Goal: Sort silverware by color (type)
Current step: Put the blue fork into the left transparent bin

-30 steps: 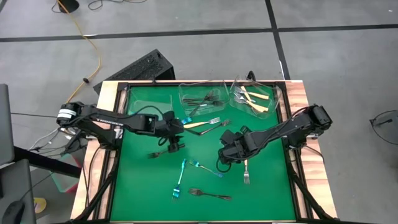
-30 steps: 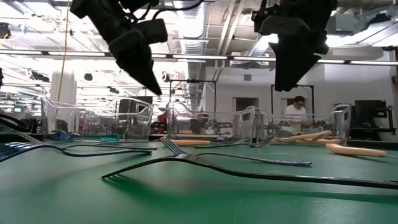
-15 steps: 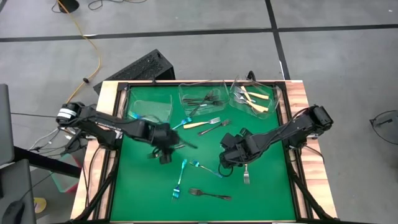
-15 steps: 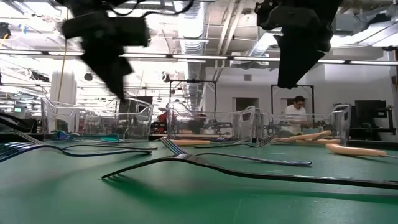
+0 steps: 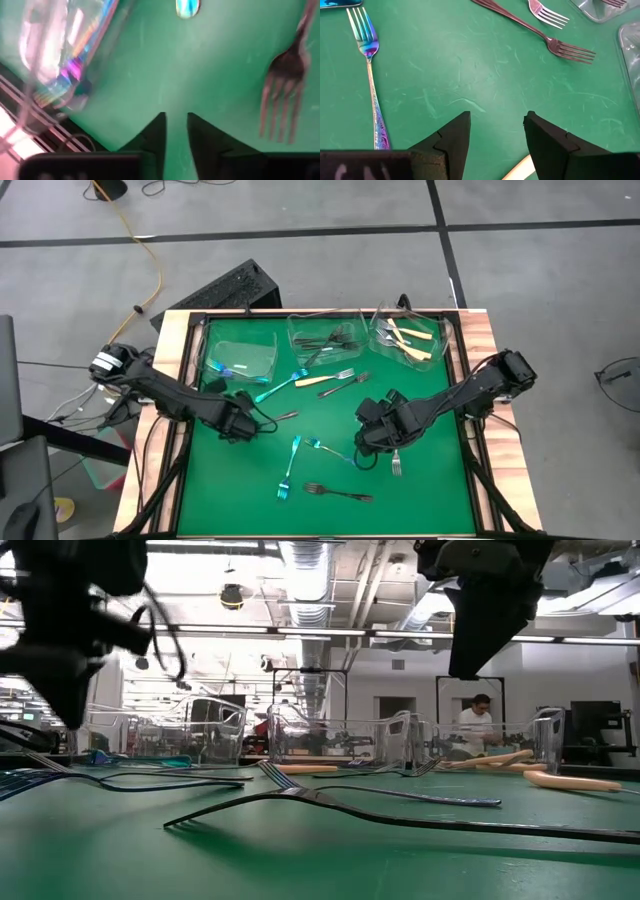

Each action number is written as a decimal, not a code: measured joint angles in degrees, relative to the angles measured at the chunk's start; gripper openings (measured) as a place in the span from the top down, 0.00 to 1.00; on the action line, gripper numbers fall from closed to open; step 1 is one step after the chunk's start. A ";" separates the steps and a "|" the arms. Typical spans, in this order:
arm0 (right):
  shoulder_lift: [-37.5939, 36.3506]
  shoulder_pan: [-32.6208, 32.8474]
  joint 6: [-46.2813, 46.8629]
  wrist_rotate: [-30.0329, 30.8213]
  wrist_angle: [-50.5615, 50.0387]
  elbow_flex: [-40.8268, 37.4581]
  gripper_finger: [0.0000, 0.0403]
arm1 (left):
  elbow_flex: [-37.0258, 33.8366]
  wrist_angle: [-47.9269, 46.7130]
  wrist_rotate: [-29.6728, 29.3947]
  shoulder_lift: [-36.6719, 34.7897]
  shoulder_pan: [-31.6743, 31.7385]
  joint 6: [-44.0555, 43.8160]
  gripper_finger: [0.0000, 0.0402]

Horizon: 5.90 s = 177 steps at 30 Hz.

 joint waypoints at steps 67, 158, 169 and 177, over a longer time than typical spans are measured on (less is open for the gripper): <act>-29.31 -14.40 -50.78 0.98 16.61 -0.53 0.49 | 0.87 39.16 -10.75 -43.31 8.47 35.00 1.00; -39.10 -14.63 -32.50 -12.04 33.14 -26.49 0.49 | 0.05 43.42 3.26 -1.26 12.44 24.58 0.70; -38.95 -14.76 -33.07 -11.74 35.53 -26.49 0.49 | 0.03 43.63 -5.52 -0.56 15.36 28.58 0.70; -38.94 -14.78 -33.25 -7.31 37.31 -26.49 0.49 | -0.04 45.26 1.01 0.72 20.20 31.07 0.70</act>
